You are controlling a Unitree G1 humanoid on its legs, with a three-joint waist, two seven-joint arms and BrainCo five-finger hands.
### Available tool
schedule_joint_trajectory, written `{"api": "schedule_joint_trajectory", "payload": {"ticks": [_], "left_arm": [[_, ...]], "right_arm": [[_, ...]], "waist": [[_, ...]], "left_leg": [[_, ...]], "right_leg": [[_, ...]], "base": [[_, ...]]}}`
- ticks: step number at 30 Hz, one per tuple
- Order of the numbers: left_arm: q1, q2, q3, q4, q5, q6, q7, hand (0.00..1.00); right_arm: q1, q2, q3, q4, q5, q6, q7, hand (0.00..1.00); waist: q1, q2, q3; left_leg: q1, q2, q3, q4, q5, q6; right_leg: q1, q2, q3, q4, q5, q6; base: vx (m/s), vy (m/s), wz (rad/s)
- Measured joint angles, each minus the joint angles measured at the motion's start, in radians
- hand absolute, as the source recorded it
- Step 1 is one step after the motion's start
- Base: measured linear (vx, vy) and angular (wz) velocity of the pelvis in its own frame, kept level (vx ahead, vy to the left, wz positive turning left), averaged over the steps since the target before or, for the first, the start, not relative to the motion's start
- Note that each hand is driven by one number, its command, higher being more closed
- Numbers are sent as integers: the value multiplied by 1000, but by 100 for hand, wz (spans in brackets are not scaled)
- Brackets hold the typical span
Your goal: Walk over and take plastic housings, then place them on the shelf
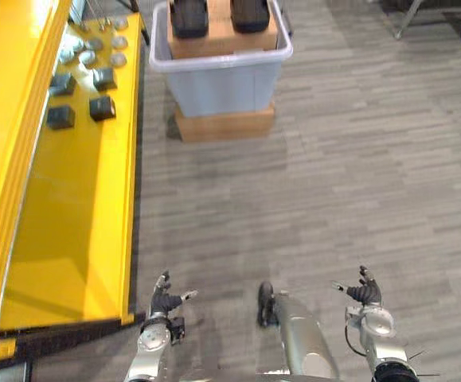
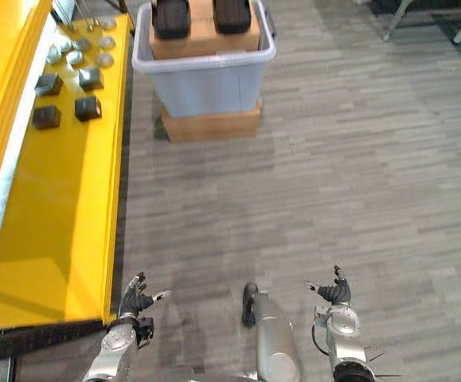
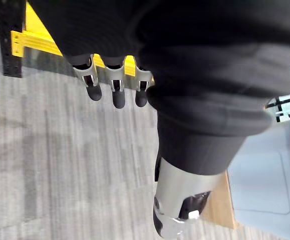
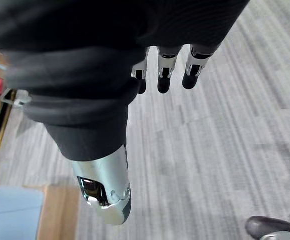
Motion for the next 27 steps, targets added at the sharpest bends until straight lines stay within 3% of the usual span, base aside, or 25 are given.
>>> {"api": "schedule_joint_trajectory", "payload": {"ticks": [2,3,6,7,9,10,12,13,14,15,16,17,18,19,21,23,26,27], "left_arm": [[0,-5,2,8,-11,1,0,0],[3,-10,1,7,-13,1,0,0],[34,-27,1,-14,-28,0,0,0],[36,-28,1,-14,-29,0,0,0],[44,-34,2,-15,-28,1,0,0],[61,-45,2,-15,-28,1,1,0],[72,-46,4,5,-28,4,1,0],[71,-46,5,20,-28,5,1,0],[63,-48,12,24,-28,5,1,0],[58,-53,11,23,-28,4,0,0],[59,-51,11,25,-29,4,1,0],[62,-44,10,27,-29,6,0,0],[62,-41,6,27,-30,6,1,0],[63,-40,0,27,-30,7,1,0],[62,-28,0,27,-30,7,1,0],[47,-25,0,27,-30,7,1,0],[42,-29,1,32,-31,8,1,0],[44,-30,2,33,-30,7,1,0]], "right_arm": [[0,18,1,1,29,-9,-1,0],[1,22,0,1,34,-13,-3,0],[6,38,-1,0,53,-20,-4,0],[7,38,-1,3,53,-19,-4,0],[13,36,-8,11,53,-18,-3,0],[11,37,-31,20,53,-19,-5,0],[4,32,-32,53,54,-16,-7,0],[10,35,-30,53,53,-16,-7,0],[11,44,-29,52,53,-15,-7,0],[15,45,-32,54,53,-15,-7,0],[21,50,-44,72,53,-14,-3,0],[23,60,-62,80,53,-12,-2,0],[35,64,-63,80,53,-12,-2,0],[37,67,-54,80,53,-11,1,0],[42,89,-45,69,53,-11,2,0],[65,101,-41,36,53,-13,1,0],[69,101,-22,41,53,-12,1,0],[72,103,-22,41,53,-11,1,0]], "waist": [[30,-17,10],[42,-23,14],[65,-33,19],[78,-33,20],[102,-36,22],[110,-23,15],[124,-16,5],[133,-34,-9],[128,-62,-30],[127,-71,-36],[129,-82,-35],[127,-92,-36],[120,-93,-36],[105,-91,-36],[100,-86,-40],[96,-85,-43],[80,-80,-43],[74,-76,-42]], "left_leg": [[-141,63,72,246,-77,60],[-180,65,87,266,-97,69],[-353,33,136,61,-172,70],[-397,-4,142,-112,-182,78],[-412,-74,136,-456,-148,51],[-398,-107,110,-679,-92,44],[-398,-134,58,-716,56,64],[-393,-152,50,-714,108,107],[-401,-177,62,-696,78,139],[-401,-186,70,-671,48,156],[-364,-198,89,-643,-5,165],[-297,-221,93,-637,-54,176],[-260,-229,91,-637,-77,181],[-190,-239,85,-640,-119,191],[-65,-236,75,-682,-166,197],[14,-228,57,-724,-187,186],[91,-195,47,-750,-196,180],[118,-177,44,-758,-203,169]], "right_leg": [[146,22,11,-93,-4,-8],[198,25,19,-130,-4,-8],[402,31,36,-321,-10,2],[455,28,43,-362,-18,12],[536,20,65,-420,-34,33],[585,27,86,-458,-47,53],[639,22,136,-472,-84,91],[643,-2,159,-459,-90,102],[610,-42,184,-396,-97,112],[574,-58,212,-313,-97,113],[527,-78,239,-136,-91,141],[461,-98,254,99,-40,241],[426,-113,258,220,-12,292],[355,-136,248,430,-15,293],[225,-176,178,603,-57,215],[119,-188,124,585,-88,169],[34,-168,78,307,-99,160],[28,-144,82,144,-76,166]], "base": [[610,-214,-4],[589,-165,-19],[618,-64,-7],[535,14,-11],[542,49,-29],[540,127,-55],[500,162,-65],[613,207,-35],[620,203,-17],[741,251,-10],[603,216,-13],[595,210,-8],[585,171,10],[551,132,7],[553,105,-1],[544,-13,22],[457,-101,30],[473,-152,37]]}}
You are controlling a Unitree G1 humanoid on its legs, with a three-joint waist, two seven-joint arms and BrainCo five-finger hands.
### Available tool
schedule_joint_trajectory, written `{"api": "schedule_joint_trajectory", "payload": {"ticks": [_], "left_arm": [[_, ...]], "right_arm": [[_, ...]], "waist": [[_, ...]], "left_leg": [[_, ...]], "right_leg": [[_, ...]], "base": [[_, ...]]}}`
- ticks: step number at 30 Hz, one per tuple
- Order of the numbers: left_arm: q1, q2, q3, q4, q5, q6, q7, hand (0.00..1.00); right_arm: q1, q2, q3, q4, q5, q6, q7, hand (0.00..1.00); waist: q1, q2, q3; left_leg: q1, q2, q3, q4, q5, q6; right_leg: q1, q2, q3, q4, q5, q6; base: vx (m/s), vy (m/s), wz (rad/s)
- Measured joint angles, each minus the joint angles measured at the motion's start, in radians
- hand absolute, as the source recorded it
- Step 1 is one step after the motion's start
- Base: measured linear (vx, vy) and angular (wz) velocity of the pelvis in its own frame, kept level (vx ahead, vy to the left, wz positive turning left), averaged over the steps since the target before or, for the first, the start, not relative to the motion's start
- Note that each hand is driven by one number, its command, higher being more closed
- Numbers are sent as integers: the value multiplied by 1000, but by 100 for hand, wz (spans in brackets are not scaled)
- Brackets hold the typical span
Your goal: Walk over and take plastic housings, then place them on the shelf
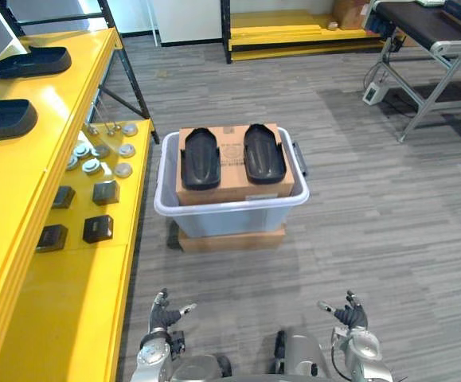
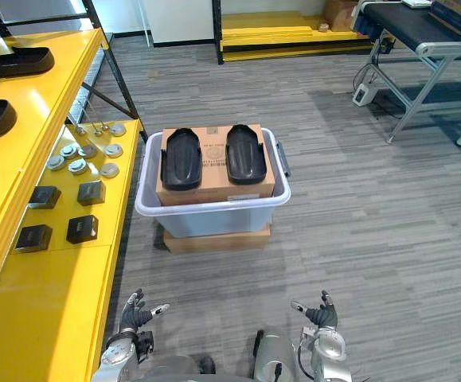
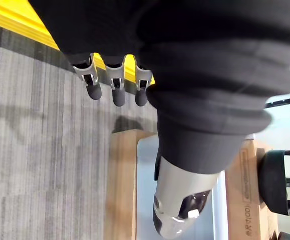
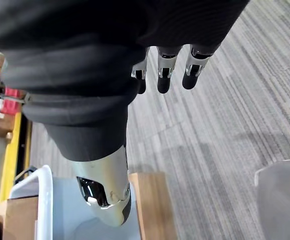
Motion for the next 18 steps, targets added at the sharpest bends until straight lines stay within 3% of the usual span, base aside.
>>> {"api": "schedule_joint_trajectory", "payload": {"ticks": [1,2,3,4,6,7,8,9,10,12,13,14,15,16,17,18], "left_arm": [[5,3,0,0,0,-1,0,0],[6,15,2,12,1,0,0,0],[1,5,2,39,1,1,0,0],[0,-12,5,50,2,5,-1,0],[2,-30,20,53,2,6,-2,0],[-1,-48,42,52,2,6,-1,0],[-1,-62,52,51,1,6,-1,0],[3,-67,53,51,1,6,-1,0],[7,-70,53,51,0,6,-1,0],[17,-80,53,50,0,8,-2,0],[16,-82,53,50,0,8,-2,0],[15,-86,53,49,0,8,-2,0],[14,-87,53,51,0,8,-2,0],[16,-89,50,52,0,8,-2,0],[15,-84,54,60,0,9,-2,0],[12,-81,61,62,-1,9,-1,0]], "right_arm": [[4,0,0,1,0,0,0,0],[10,-4,1,11,-2,1,-1,0],[14,-15,0,22,-2,2,-1,0],[-2,-28,-1,34,-3,7,-2,0],[-8,-21,-5,17,-3,10,-1,0],[16,-12,-1,-11,-2,9,-1,0],[38,-6,8,-36,-1,10,-1,0],[51,1,15,-49,0,9,-1,0],[58,7,16,-63,2,8,-2,0],[60,23,-1,-71,12,1,-3,0],[60,23,-2,-71,13,0,-3,0],[57,23,-6,-69,19,0,-3,0],[56,22,-10,-69,19,0,-3,0],[58,19,-19,-69,19,-1,-3,0],[55,23,-34,-61,19,1,-3,0],[66,43,-43,-63,20,2,-4,0]], "waist": [[-2,-4,-7],[0,-21,-13],[0,-7,-13],[9,12,-25],[2,18,-25],[-3,29,-23],[0,35,-23],[4,34,-22],[14,41,-27],[26,36,-35],[28,37,-36],[30,40,-38],[29,46,-43],[29,73,-53],[30,73,-55],[29,54,-62]], "left_leg": [[26,13,-6,-7,-21,-34],[50,13,-20,-7,-49,-79],[63,21,-36,-4,-58,-90],[59,50,-43,9,-45,-102],[48,66,-51,102,-31,-124],[-2,88,-60,262,-17,-147],[-81,128,-60,471,36,-178],[-121,158,-55,566,50,-177],[-178,194,-19,671,25,-165],[-230,198,41,541,-10,-124],[-233,196,43,507,-11,-123],[-235,182,33,353,-9,-124],[-231,169,15,230,18,-131],[-229,169,-9,93,121,-129],[-213,167,-6,86,114,-138],[-197,152,-3,56,122,-130]], "right_leg": [[6,27,9,-198,82,0],[20,35,36,-307,284,-20],[30,45,33,-298,293,-65],[24,62,32,-269,256,-70],[37,63,14,-220,185,-84],[87,71,-16,-224,151,-91],[159,84,-36,-255,132,-102],[194,95,-46,-277,128,-107],[251,111,-50,-320,125,-112],[319,107,-46,-390,129,-106],[326,107,-45,-396,130,-104],[341,104,-42,-414,131,-102],[345,106,-37,-420,131,-91],[349,127,-25,-428,128,-78],[354,123,-19,-426,123,-67],[360,105,-18,-434,125,-52]], "base": [[477,-173,38],[493,-192,29],[476,-205,6],[448,-219,1],[420,-223,18],[402,-234,53],[385,-220,53],[352,-177,21],[313,-117,-5],[307,-87,-9],[247,-13,-7],[229,46,-11],[292,96,-19],[250,115,-26],[244,106,-12],[187,104,-5]]}}
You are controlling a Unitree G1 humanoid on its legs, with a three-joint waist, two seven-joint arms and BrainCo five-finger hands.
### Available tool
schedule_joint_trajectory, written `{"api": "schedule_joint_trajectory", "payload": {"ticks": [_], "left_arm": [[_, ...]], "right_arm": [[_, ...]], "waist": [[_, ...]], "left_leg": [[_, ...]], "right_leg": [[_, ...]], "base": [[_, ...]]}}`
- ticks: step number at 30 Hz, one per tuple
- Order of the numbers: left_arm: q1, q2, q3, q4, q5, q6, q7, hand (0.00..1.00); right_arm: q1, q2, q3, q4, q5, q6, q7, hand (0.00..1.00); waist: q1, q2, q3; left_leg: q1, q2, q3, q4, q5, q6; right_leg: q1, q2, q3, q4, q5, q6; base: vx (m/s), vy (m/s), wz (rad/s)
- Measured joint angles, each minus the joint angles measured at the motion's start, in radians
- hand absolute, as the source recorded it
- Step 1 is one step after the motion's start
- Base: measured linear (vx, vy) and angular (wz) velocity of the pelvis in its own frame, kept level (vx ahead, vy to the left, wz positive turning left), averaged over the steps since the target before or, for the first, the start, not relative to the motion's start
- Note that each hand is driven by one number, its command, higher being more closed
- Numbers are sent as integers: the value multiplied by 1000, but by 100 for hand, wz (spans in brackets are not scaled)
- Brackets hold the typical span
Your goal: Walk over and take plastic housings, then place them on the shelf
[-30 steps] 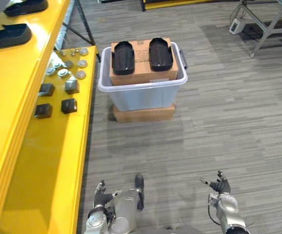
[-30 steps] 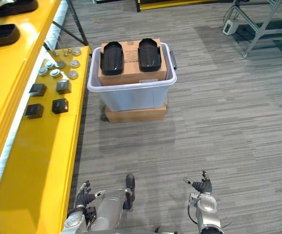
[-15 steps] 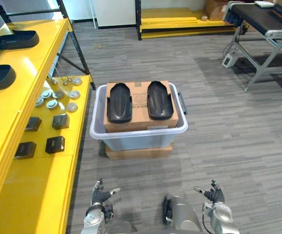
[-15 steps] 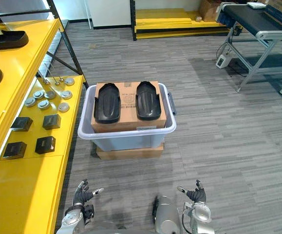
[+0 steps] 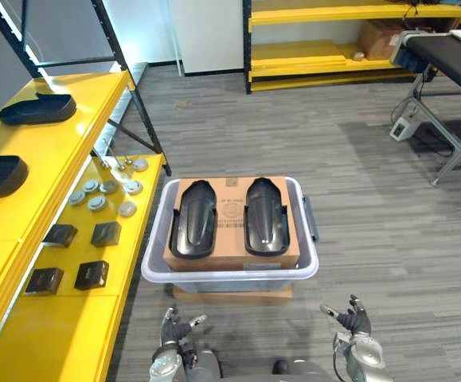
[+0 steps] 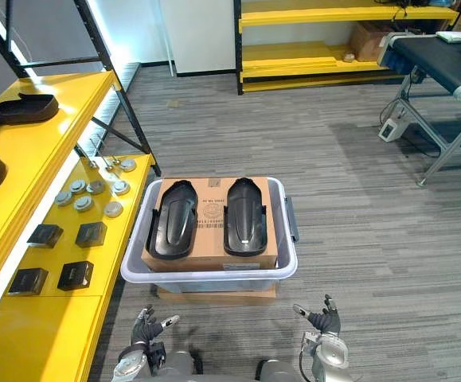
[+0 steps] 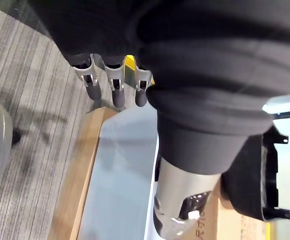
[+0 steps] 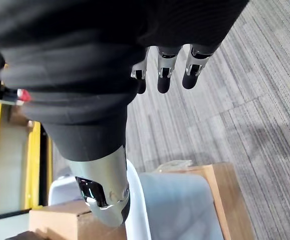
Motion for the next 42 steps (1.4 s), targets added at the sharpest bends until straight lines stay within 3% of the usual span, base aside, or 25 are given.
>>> {"api": "schedule_joint_trajectory", "payload": {"ticks": [2,4,7,13,15,21,30,35,37,42], "left_arm": [[-2,19,0,1,1,0,0,0],[-1,28,0,2,1,0,0,0],[-1,43,-1,2,1,0,-1,0],[9,63,-1,-6,4,0,-1,0],[21,66,-1,-10,5,0,-1,0],[50,82,-1,-11,6,-2,0,0],[52,111,1,-15,6,-21,2,0],[48,111,9,-46,3,-31,24,0],[47,111,9,-47,3,-33,31,0],[32,107,9,-51,-4,-37,51,0]], "right_arm": [[22,16,-1,1,0,0,1,0],[19,16,-2,0,0,0,1,0],[16,14,-5,-20,2,0,-1,0],[30,-29,-43,-286,2,-2,-41,0],[32,-59,-70,-418,0,-17,-48,0],[0,-84,-66,-537,-50,-60,-67,0],[-128,-126,25,-448,-232,-45,-90,0],[-286,-129,48,-281,-297,14,-147,0],[-329,-131,48,-229,-299,35,-161,0],[-433,-133,49,-106,-340,91,-198,0]], "waist": [[4,-27,-15],[2,-33,-19],[1,-32,-19],[-2,-32,-29],[-4,-33,-30],[-2,-39,-39],[2,-41,-38],[7,-29,21],[30,-21,34],[40,-3,92]], "left_leg": [[19,-23,26,-36,2,3],[40,-37,50,-68,7,11],[69,-48,78,-107,13,18],[91,-64,102,-201,50,17],[95,-73,101,-226,60,22],[90,-93,81,-259,70,35],[43,-116,13,-267,88,52],[-1,-133,-37,-270,121,63],[-23,-136,-40,-273,132,64],[-54,-145,-72,-304,176,70]], "right_leg": [[1,-22,20,-16,-4,15],[3,-35,38,-33,2,26],[6,-40,68,-49,8,36],[-20,-35,100,-74,27,41],[-22,-32,100,-85,31,44],[-20,-42,90,-115,39,54],[-22,-59,40,-149,56,56],[-41,-73,-8,-152,68,59],[-62,-75,-8,-152,77,61],[-88,-80,-37,-162,100,63]], "base": [[151,106,-11],[79,85,-30],[30,53,-27],[-2,8,-15],[15,7,1],[33,19,6],[9,22,23],[-76,19,29],[-97,29,6],[-90,27,17]]}}
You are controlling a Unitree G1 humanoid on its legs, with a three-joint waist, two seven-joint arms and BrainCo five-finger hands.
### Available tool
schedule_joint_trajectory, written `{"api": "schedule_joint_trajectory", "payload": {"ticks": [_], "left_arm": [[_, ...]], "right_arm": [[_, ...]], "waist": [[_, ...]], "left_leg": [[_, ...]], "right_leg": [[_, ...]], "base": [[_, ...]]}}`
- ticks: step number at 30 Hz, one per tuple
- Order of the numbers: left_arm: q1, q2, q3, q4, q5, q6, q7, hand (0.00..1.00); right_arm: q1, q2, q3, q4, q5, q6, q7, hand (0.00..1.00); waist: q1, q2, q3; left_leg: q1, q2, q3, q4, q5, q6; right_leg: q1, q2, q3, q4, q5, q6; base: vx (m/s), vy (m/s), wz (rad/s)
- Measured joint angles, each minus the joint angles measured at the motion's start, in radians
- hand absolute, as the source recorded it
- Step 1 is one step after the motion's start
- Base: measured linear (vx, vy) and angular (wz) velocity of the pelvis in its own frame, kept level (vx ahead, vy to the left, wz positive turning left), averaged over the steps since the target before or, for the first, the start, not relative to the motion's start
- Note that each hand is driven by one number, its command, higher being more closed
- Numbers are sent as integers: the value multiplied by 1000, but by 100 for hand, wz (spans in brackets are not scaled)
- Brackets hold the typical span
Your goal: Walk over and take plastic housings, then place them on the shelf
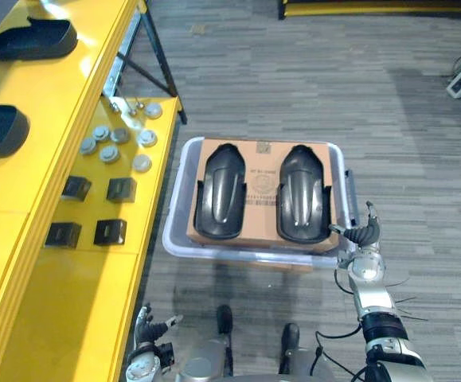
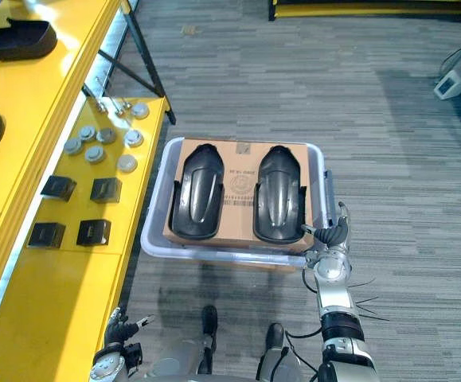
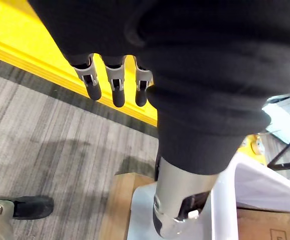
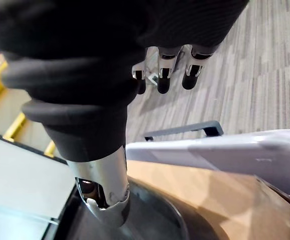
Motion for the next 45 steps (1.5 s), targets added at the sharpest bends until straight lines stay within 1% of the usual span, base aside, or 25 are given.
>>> {"api": "schedule_joint_trajectory", "payload": {"ticks": [2,4,5,8,11,13,16,19,21,25,29,31,34,35,36,37,38,39,40,41,43,45], "left_arm": [[-13,-3,-1,-1,-6,0,1,0],[-22,-8,-5,-3,-13,-1,5,0],[-22,-10,-12,-16,-19,-2,14,0],[-25,-10,-39,-19,-35,-20,30,0],[-31,-11,-44,-19,-43,-21,40,0],[-40,-11,-49,-18,-52,-22,42,0],[-58,-11,-55,-17,-67,-23,43,0],[-63,-10,-72,-18,-72,-24,42,0],[-62,-14,-77,-18,-72,-23,40,0],[-61,-13,-77,-23,-71,-21,38,0],[-58,-13,-77,-75,-69,-19,35,0],[-56,-13,-80,-118,-67,-19,34,0],[-22,-13,-89,-233,-59,-18,21,0],[-15,-14,-103,-285,-57,-18,18,0],[-15,-14,-104,-288,-56,-18,18,0],[-15,-15,-126,-367,-49,-19,20,0],[-16,-16,-136,-410,-49,-20,21,0],[-18,-26,-143,-474,-49,-21,23,0],[-20,-31,-151,-508,-49,-21,26,0],[-23,-44,-176,-591,-49,-25,36,0],[-28,-53,-209,-652,-49,-31,46,0],[-60,-64,-263,-707,-41,-39,68,0]], "right_arm": [[-35,0,-2,48,-18,16,-7,0],[-71,1,-2,97,-26,34,-24,0],[-103,0,-4,127,-28,42,-30,100],[-192,-5,-14,191,-33,62,-47,100],[-230,-12,-23,215,-32,73,-84,100],[-249,-22,-47,219,-30,74,-89,100],[-259,-45,-50,219,-19,74,-92,100],[-255,-50,-51,216,-19,73,-91,100],[-222,-49,-52,183,-20,75,-90,100],[-114,-43,-54,54,-25,78,-86,100],[-19,-43,-80,-93,-46,81,-90,100],[13,-43,-91,-161,-78,82,-108,100],[36,-35,-95,-239,-116,83,-117,100],[55,-32,-95,-287,-130,83,-126,100],[55,-32,-95,-290,-131,83,-127,100],[72,-22,-93,-352,-153,83,-141,100],[72,-13,-89,-380,-156,83,-148,100],[74,4,-77,-426,-177,83,-153,100],[78,10,-72,-453,-187,83,-154,100],[93,21,-61,-512,-201,81,-156,100],[108,38,-29,-561,-223,80,-157,100],[112,67,27,-611,-243,79,-161,100]], "waist": [[16,4,27],[18,11,35],[18,16,46],[20,28,77],[20,29,94],[20,30,95],[18,29,97],[17,29,97],[18,29,97],[16,27,96],[13,25,95],[7,22,92],[-13,10,71],[-17,8,57],[-17,8,57],[-22,4,37],[-32,1,28],[-41,-1,24],[-42,-1,22],[-42,0,15],[-44,0,-6],[-48,0,-35]], "left_leg": [[-3,-1,-4,0,5,0],[-23,-3,-19,-2,15,-3],[-33,-3,-22,-2,21,-1],[-47,-4,-22,-2,28,2],[-48,-5,-22,-2,28,2],[-57,-5,-21,-3,28,2],[-61,-4,-20,-2,28,2],[-59,-4,-19,-3,28,2],[-47,-2,-17,-7,28,2],[-18,-2,-15,-20,27,1],[5,-3,-12,-29,28,1],[11,-3,-8,-31,28,1],[20,-1,1,-37,28,0],[21,2,3,-39,28,0],[21,2,3,-39,28,0],[27,4,3,-43,28,0],[30,3,2,-43,28,0],[39,0,-4,-45,28,0],[45,0,-4,-48,28,0],[58,0,-7,-53,28,0],[58,-2,-14,-55,28,0],[62,-3,-22,-56,28,0]], "right_leg": [[-2,0,-1,0,4,2],[-17,-1,-14,2,5,2],[-26,-2,-17,2,9,1],[-39,-1,-17,1,16,-2],[-40,-1,-17,1,16,-2],[-50,-1,-16,1,16,-2],[-55,-1,-15,1,16,-3],[-54,0,-10,0,16,-3],[-48,0,-2,0,16,-3],[-27,0,4,1,16,-3],[-15,-2,12,5,16,-2],[-15,-2,19,9,16,-2],[-15,-2,31,11,14,0],[-16,-1,33,11,14,1],[-16,-1,33,11,14,1],[-12,0,33,11,12,3],[-8,0,31,11,11,4],[4,0,25,9,8,8],[9,0,25,9,7,10],[23,-1,21,7,5,10],[27,-1,13,2,3,10],[37,-2,3,-1,1,11]], "base": [[-78,19,12],[-61,13,16],[-31,10,9],[-34,9,1],[0,0,0],[0,0,0],[9,-4,-1],[20,-12,-5],[12,-14,-9],[-4,-1,-2],[-33,10,-6],[-29,5,-8],[2,-2,-10],[25,-13,-9],[37,-19,-3],[32,-16,1],[43,-9,6],[26,-4,8],[27,-5,9],[12,-6,7],[24,-5,12],[27,-5,11]]}}
